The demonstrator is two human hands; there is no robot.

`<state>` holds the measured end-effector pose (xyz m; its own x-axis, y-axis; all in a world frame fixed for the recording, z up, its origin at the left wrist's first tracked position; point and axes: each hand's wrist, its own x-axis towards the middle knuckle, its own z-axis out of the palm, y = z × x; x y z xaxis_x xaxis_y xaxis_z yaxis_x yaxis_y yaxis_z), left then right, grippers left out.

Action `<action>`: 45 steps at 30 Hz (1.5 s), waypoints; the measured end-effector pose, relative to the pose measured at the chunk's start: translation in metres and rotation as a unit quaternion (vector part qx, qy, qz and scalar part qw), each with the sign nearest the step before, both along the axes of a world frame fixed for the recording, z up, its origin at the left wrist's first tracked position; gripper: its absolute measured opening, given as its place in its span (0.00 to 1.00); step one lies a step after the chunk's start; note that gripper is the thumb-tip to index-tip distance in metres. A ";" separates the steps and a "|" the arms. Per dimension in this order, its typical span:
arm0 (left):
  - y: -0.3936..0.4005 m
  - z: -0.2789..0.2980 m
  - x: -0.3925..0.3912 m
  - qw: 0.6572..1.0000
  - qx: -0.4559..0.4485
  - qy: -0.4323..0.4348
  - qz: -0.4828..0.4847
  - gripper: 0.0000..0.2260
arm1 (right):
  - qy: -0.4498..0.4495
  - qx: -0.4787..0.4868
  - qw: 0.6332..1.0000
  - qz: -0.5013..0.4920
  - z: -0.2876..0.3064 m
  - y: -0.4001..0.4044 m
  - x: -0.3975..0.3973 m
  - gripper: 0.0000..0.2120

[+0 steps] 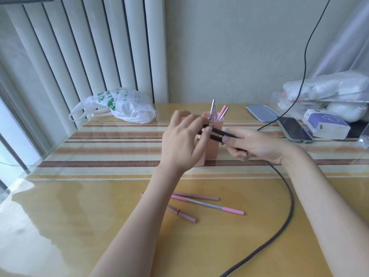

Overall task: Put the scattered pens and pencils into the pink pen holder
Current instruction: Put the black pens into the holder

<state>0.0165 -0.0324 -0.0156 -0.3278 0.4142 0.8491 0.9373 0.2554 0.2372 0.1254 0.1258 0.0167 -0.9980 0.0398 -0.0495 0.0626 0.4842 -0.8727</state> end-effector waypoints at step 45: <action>0.001 0.000 -0.032 0.656 0.209 -0.622 -0.374 0.13 | 0.276 -0.279 0.898 -0.200 0.036 0.007 -0.084 0.07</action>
